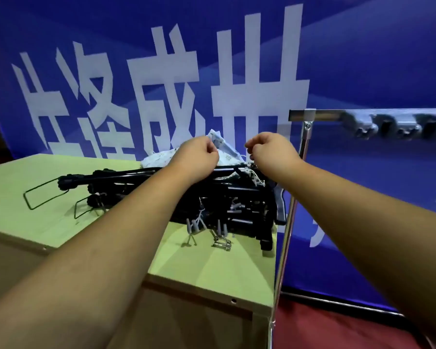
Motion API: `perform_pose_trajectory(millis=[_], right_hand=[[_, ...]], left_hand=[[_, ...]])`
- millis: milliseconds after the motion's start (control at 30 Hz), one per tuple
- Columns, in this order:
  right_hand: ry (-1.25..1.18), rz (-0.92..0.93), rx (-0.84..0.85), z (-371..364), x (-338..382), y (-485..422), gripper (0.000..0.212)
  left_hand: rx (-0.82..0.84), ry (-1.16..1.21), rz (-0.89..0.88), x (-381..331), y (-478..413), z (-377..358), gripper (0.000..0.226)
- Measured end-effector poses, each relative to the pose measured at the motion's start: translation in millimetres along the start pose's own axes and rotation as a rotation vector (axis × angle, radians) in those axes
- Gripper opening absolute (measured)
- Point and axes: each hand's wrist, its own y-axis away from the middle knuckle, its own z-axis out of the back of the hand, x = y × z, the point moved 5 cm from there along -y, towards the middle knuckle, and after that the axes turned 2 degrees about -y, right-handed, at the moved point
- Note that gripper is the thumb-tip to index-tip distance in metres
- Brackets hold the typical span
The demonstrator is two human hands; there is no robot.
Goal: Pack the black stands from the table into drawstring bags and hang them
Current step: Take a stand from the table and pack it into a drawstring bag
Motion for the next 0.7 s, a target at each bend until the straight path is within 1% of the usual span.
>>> perform_pose_trajectory(millis=[100,133,233,300,367,433,533,600,700], right_hand=[[0.106,-0.021,0.035,-8.9,-11.0,-12.9,0.04],[0.146,-0.026,0.063,-14.7,-15.8,-14.5,0.041],[0.207,-0.01,0.072,-22.6,-26.8,-16.3,0.045],[0.228,0.002,0.078,-23.7,-29.8,-14.2,0.047],[0.269,0.022,0.096,-24.2,-31.0,-14.3,0.048],[0.314,0.034,0.128,-25.4,-29.2,-13.7,0.048],[0.364,0.036,0.185,-28.3,-28.7,-14.8,0.043],[0.403,0.037,0.222,-31.7,-28.6,-12.6,0.039],[0.427,0.058,0.246,-35.8,-28.5,-8.6,0.039]], left_hand=[[0.181,-0.16,-0.008,-4.2,-22.9,-28.2,0.034],[0.259,-0.198,0.022,-7.8,-25.5,-36.7,0.039],[0.372,-0.23,0.088,-17.5,-38.1,-52.5,0.05],[0.387,-0.244,0.113,-19.5,-42.6,-56.7,0.054],[0.38,-0.219,0.16,-13.0,-50.3,-65.3,0.062],[0.396,-0.242,0.178,-7.8,-53.9,-73.5,0.068],[0.423,-0.296,0.205,-6.3,-54.7,-78.8,0.076],[0.433,-0.29,0.222,-5.3,-52.4,-77.6,0.077],[0.436,-0.232,0.225,1.0,-53.6,-77.8,0.077]])
